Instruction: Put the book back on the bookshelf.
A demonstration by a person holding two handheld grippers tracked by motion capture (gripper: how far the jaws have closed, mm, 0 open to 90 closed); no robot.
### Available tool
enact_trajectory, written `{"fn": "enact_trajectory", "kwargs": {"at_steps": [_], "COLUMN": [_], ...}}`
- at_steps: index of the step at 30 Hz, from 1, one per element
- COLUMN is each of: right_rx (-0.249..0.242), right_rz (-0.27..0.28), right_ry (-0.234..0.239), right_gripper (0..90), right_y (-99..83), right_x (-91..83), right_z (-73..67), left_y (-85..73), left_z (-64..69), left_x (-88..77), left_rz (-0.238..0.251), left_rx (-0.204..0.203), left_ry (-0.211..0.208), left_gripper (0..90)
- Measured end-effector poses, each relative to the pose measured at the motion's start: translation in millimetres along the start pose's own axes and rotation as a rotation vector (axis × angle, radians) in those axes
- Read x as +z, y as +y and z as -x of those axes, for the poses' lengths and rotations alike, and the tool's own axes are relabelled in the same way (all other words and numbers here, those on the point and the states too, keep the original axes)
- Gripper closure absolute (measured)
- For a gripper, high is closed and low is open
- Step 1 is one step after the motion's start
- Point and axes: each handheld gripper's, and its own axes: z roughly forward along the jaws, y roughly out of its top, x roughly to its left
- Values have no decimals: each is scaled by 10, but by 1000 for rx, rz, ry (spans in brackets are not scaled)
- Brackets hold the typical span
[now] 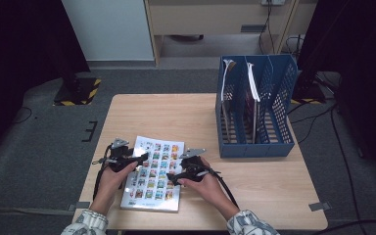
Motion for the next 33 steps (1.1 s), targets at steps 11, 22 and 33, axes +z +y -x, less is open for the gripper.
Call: {"fn": "enact_trajectory", "kwargs": {"at_steps": [11, 22, 33], "right_rx": [0, 2, 2], "right_rz": [-2, -4, -3], "right_ry": [3, 3, 4], "right_gripper": [76, 75, 73], "right_y": [1, 1, 2], "right_x": [-2, -2, -1], "right_z": [1, -2, -1], "left_y": [-16, -1, -5], "left_z": [87, 144, 197], "left_x": [-51, -4, -29], "left_rz": [-34, -54, -34], "left_rx": [-11, 53, 85], "left_ry": [-98, -52, -61], "left_gripper": [411, 562, 630]}}
